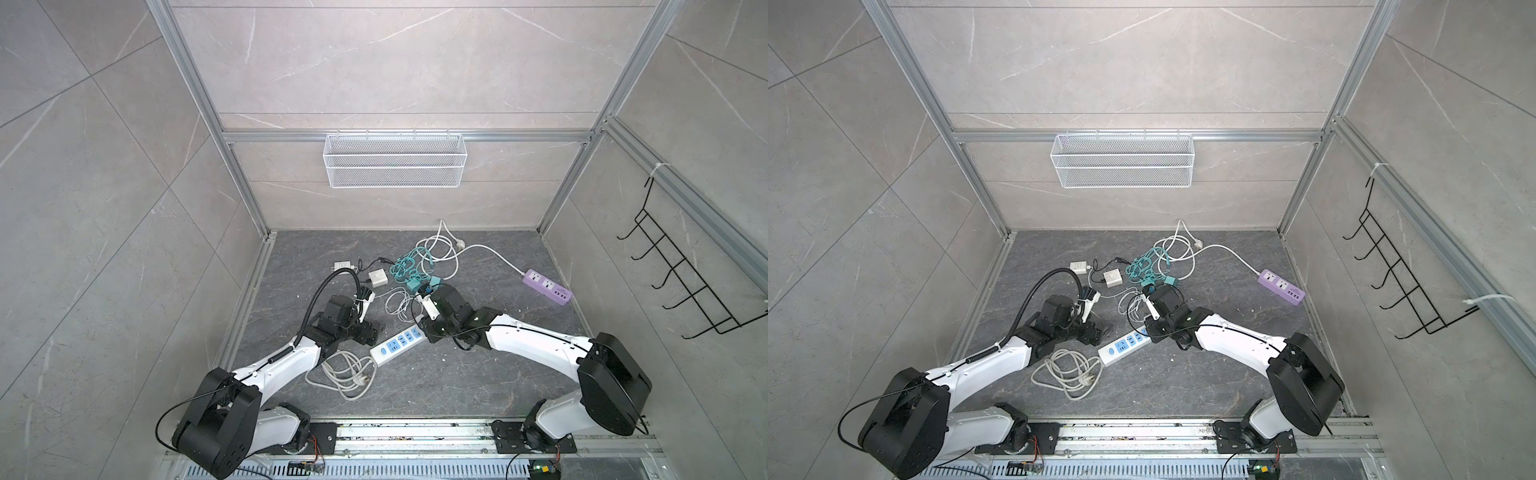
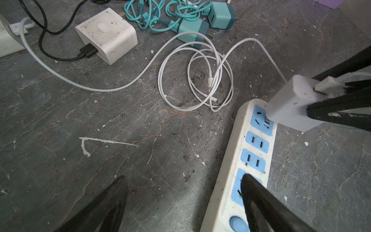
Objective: Insert the plug
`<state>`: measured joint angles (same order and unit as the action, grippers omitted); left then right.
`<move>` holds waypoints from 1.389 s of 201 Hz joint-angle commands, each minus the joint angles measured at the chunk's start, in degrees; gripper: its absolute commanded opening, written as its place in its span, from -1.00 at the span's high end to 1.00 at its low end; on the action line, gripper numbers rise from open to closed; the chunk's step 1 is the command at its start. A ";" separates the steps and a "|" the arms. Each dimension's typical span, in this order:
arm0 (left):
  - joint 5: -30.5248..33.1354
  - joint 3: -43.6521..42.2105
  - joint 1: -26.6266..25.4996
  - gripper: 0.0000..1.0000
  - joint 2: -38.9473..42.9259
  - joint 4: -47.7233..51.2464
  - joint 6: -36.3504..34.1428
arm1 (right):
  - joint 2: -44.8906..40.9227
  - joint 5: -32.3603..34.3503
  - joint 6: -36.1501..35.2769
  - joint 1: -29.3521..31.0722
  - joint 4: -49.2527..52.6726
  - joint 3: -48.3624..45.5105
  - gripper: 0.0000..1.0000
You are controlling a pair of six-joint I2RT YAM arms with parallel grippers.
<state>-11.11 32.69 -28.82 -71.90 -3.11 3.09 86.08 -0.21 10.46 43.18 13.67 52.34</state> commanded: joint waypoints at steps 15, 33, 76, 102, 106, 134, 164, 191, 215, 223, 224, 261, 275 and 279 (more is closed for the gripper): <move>-1.36 0.11 0.45 -0.80 1.27 -2.15 0.92 | -0.15 -0.91 0.45 0.96 0.42 -1.21 0.77; -1.43 0.23 0.48 -0.79 0.87 -2.24 0.93 | -0.48 -1.62 0.44 1.22 -0.11 -1.15 0.78; -1.61 0.08 0.52 -0.79 0.43 -2.52 0.92 | 0.32 -0.71 0.44 1.56 0.71 -0.65 0.77; -1.46 -0.02 0.78 -0.79 1.01 -2.51 0.75 | 0.45 0.33 0.44 1.56 1.40 -1.55 0.77; -1.49 0.01 0.78 -0.79 1.18 -2.61 0.70 | 0.65 0.49 0.45 1.56 1.63 -1.57 0.77; -0.77 0.52 1.35 -0.79 2.19 -3.15 0.89 | 2.18 1.42 1.57 1.56 2.54 -2.81 0.79; 3.18 1.08 2.07 -0.79 3.05 -4.48 2.85 | 1.81 1.50 4.57 2.32 -0.53 -6.78 0.82; 7.68 2.24 3.58 -0.79 3.50 -4.81 4.38 | 1.99 2.74 6.64 4.21 -3.72 -10.02 0.82; 9.48 3.21 4.62 -0.79 3.62 -6.32 4.78 | 4.86 4.60 8.47 5.94 -3.45 -10.18 0.82; 9.93 3.53 4.82 -0.79 3.58 -6.73 4.86 | 5.78 6.41 9.39 6.96 -2.43 -9.71 0.82; 10.04 3.57 4.82 -0.79 3.55 -6.73 4.93 | 5.95 6.65 9.48 7.12 -2.25 -9.62 0.81; 10.90 5.13 5.09 -0.79 3.19 -7.85 5.35 | 7.87 9.78 11.49 10.60 0.92 -8.26 0.80; 10.84 5.78 5.17 -0.79 2.50 -7.79 4.91 | 8.09 9.64 11.50 11.10 0.79 -8.01 0.80; 10.84 5.96 5.18 -0.79 2.26 -7.82 4.82 | 8.42 9.60 11.51 11.10 0.83 -7.81 0.80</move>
<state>-1.43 36.05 -24.01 -69.73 -8.05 7.31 89.01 13.17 19.40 52.69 1.43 47.64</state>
